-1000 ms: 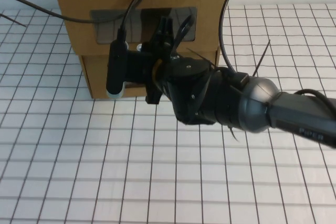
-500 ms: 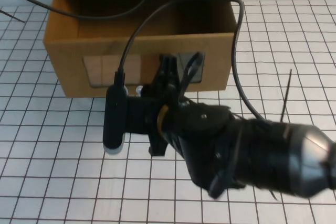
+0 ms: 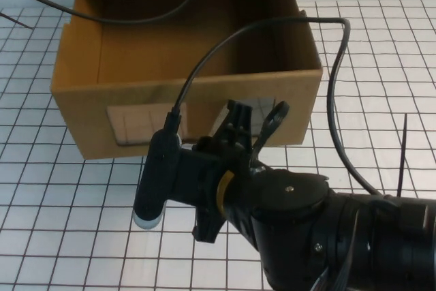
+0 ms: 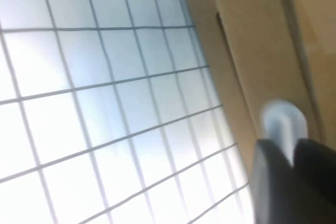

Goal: Open the shoe box
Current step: 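Pull the top drawer of the cardboard box fully open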

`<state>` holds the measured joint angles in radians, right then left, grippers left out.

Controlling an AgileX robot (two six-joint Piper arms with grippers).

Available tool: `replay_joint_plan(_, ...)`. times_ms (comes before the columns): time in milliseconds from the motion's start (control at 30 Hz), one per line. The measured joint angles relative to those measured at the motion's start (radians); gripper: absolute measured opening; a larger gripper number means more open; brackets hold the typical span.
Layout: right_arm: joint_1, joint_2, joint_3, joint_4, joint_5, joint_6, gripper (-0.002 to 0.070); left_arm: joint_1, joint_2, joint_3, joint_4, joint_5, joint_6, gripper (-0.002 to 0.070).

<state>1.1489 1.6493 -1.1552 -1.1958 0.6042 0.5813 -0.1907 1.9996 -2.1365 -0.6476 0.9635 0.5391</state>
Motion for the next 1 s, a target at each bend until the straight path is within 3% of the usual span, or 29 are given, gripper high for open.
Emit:
replay_joint_plan(133,0.000,-0.002,0.000,0.081,0.018,0.016,0.0222,0.000,-0.014,-0.011,0.012,0.028,-0.008,-0.0002)
replay_joint_plan(267,0.021,-0.027,0.000,0.156,0.049,0.016,0.0272,-0.002,-0.045,-0.035,0.028,0.060,-0.010,-0.0002)
replay_joint_plan(467,0.093,-0.141,0.000,0.195,0.156,0.045,0.0186,-0.002,-0.143,-0.065,0.034,0.097,0.014,-0.0002)
replay_joint_plan(667,0.050,-0.285,0.000,0.195,0.288,0.144,0.0058,-0.002,-0.244,-0.057,0.032,0.150,0.028,-0.0002)
replay_joint_plan(867,-0.145,-0.368,0.000,0.284,0.360,0.139,-0.0006,-0.002,-0.390,0.122,0.032,0.097,0.039,-0.0002)
replay_joint_plan(1000,-0.323,-0.418,0.000,0.476,0.375,0.013,-0.0010,-0.002,-0.549,0.402,0.032,-0.027,0.086,-0.0002)
